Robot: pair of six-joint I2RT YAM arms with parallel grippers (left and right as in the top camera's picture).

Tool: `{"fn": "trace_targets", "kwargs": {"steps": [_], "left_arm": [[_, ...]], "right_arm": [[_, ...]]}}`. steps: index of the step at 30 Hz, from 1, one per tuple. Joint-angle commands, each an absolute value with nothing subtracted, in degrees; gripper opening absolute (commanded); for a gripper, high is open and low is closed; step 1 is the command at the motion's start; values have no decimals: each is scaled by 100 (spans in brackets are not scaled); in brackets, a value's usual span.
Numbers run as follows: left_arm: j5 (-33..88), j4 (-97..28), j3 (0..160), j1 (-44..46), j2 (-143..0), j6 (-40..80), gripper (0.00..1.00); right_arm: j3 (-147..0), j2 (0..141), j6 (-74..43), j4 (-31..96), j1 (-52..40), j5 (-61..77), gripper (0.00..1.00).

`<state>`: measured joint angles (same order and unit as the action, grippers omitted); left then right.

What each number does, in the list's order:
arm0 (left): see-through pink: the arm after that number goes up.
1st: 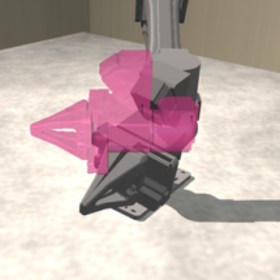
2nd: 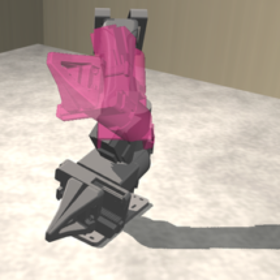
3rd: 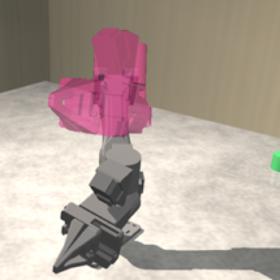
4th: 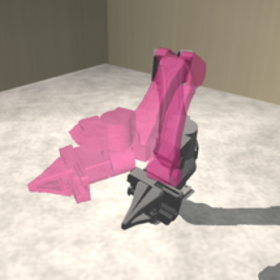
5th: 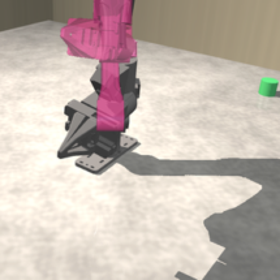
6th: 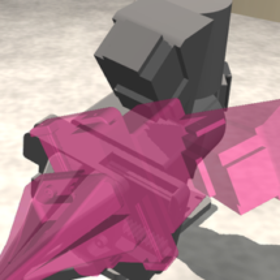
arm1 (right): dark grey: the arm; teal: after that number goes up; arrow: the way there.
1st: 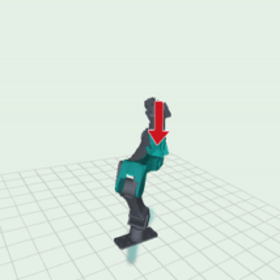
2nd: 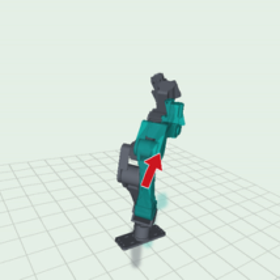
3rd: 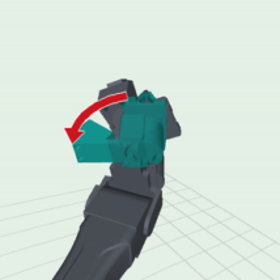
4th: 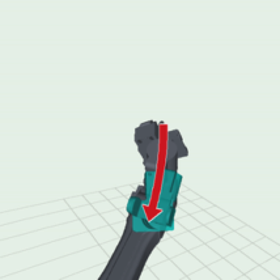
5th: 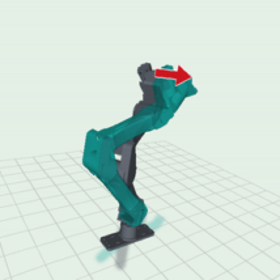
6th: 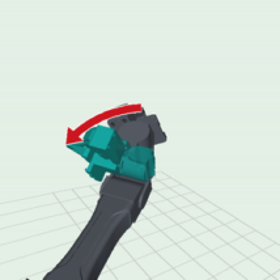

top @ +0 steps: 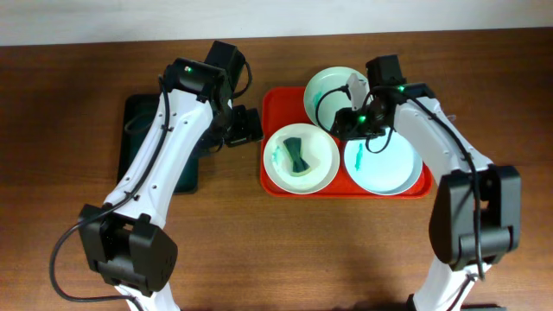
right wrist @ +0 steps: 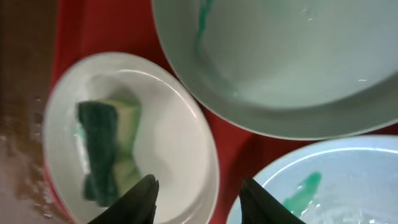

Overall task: Clean dirty plates on tray and stack at the side
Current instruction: 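Reach the right gripper to the white plate rim and grip it, then regrasp the sponge with the left gripper and scrub the white plate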

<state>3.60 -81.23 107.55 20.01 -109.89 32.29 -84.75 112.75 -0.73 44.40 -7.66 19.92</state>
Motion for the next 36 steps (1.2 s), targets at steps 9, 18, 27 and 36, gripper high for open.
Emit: {"fn": "trace_targets", "kwargs": {"steps": [9, 18, 27, 36], "left_arm": [[318, -8128, 10772, 2008, -10962, 3135, 99], [318, -8130, 10772, 2008, -10962, 3135, 99], [515, -7946, 10772, 2012, -10962, 3162, 99], [969, -7140, 10191, 2880, -10971, 2567, 85]], "right_arm": [[-8477, 11974, 1070, 4235, -950, 2071, 45], [-8475, 12256, 582, 4488, -947, 1603, 42], [-8475, 12256, 34, 4875, -956, 1774, 20], [-8475, 12324, 36, 4327, -1017, 1780, 19]]}}
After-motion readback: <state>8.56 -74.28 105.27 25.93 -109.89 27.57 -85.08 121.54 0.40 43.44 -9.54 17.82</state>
